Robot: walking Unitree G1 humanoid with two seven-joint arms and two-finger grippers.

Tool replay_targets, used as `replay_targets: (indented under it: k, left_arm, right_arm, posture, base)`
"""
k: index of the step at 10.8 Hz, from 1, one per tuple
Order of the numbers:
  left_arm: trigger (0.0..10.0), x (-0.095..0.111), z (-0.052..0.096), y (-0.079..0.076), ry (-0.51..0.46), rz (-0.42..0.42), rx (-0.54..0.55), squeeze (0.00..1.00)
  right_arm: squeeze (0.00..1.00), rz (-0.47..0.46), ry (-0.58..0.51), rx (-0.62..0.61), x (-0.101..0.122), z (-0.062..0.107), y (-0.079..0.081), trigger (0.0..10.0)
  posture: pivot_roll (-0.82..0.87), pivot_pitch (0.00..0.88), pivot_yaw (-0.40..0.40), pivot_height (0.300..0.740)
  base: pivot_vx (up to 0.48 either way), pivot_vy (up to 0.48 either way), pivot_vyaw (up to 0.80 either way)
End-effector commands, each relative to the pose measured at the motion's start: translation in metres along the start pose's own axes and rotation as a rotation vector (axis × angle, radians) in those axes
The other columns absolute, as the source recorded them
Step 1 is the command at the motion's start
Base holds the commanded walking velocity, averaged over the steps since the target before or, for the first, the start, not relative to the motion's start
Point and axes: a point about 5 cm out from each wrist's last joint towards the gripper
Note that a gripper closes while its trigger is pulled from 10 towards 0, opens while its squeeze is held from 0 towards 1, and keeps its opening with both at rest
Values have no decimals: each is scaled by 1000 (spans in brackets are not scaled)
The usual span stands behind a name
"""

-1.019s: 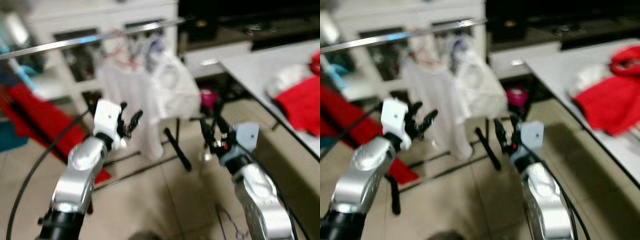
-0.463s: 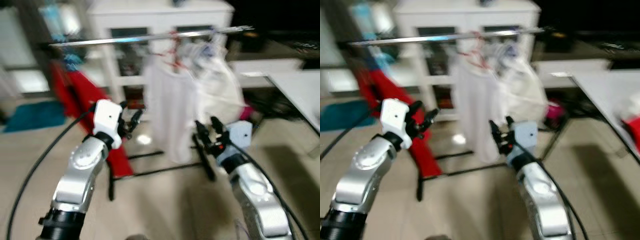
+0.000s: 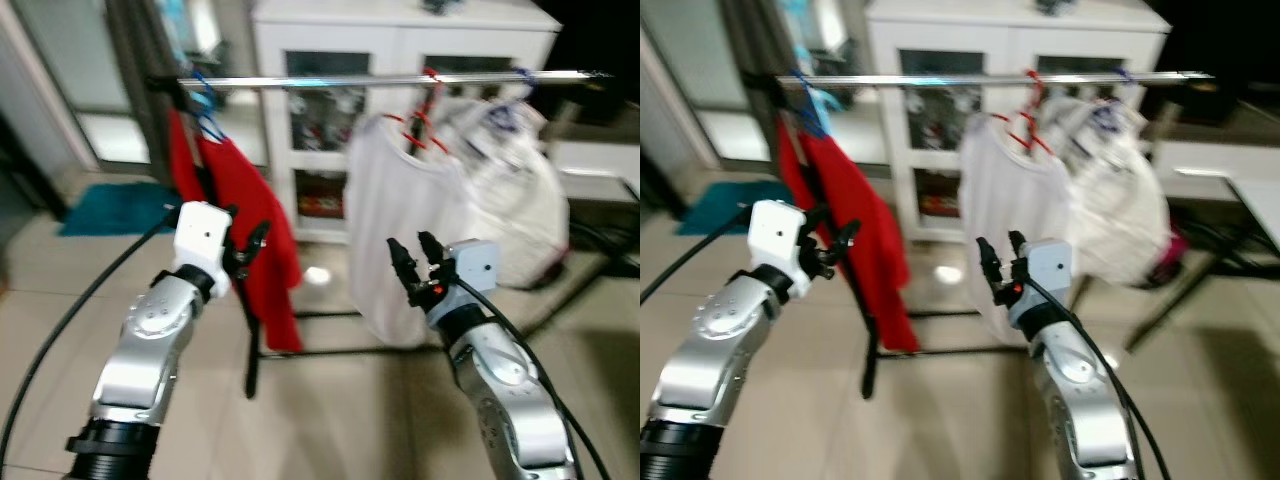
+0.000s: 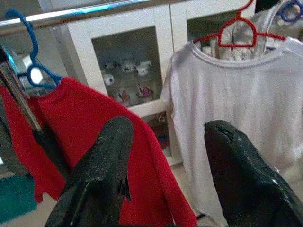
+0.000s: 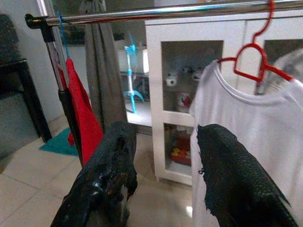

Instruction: Hang hanger

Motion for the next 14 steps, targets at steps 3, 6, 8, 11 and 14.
replay_targets:
  k: [3,6,8,11,14]
  left_arm:
    - [10000,2,-1,-4,-7,-11,-21,0]
    - [10000,0,-2,-6,-4,-6,-23,0]
    - [10000,0,0,-6,-24,38,-9,0]
    - [10000,-2,0,-7,-5,14,-11,0]
    - [10000,-4,-1,-9,2,4,-9,0]
  right_arm:
    - [20,-1,2,-19,-2,1,-3,10000]
    - [20,4,5,-21,-2,2,-3,10000]
    - [0,-22,-1,-47,-2,1,-4,10000]
    - [0,-46,7,-109,-4,0,-12,10000]
    - [0,-21,-16,-95,2,-3,-11,10000]
  posture:
    - [-68,0,39,740]
    - [-71,0,36,740]
    - [-71,0,33,740]
    - [-71,0,30,740]
    - [-75,0,27,740]
  base:
    - [324,0,800]
    - [319,0,800]
    - [0,0,400]
    - [0,0,0]
    - [0,-480,0]
Point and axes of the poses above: a point about 5 cm out from each wrist's last joint towards the gripper, its own z axis pointing back from the gripper into the wrist, its own x axis along the axis of the wrist's last joint, y = z × x, and after that the axes turned 9 degrees about z, right-handed
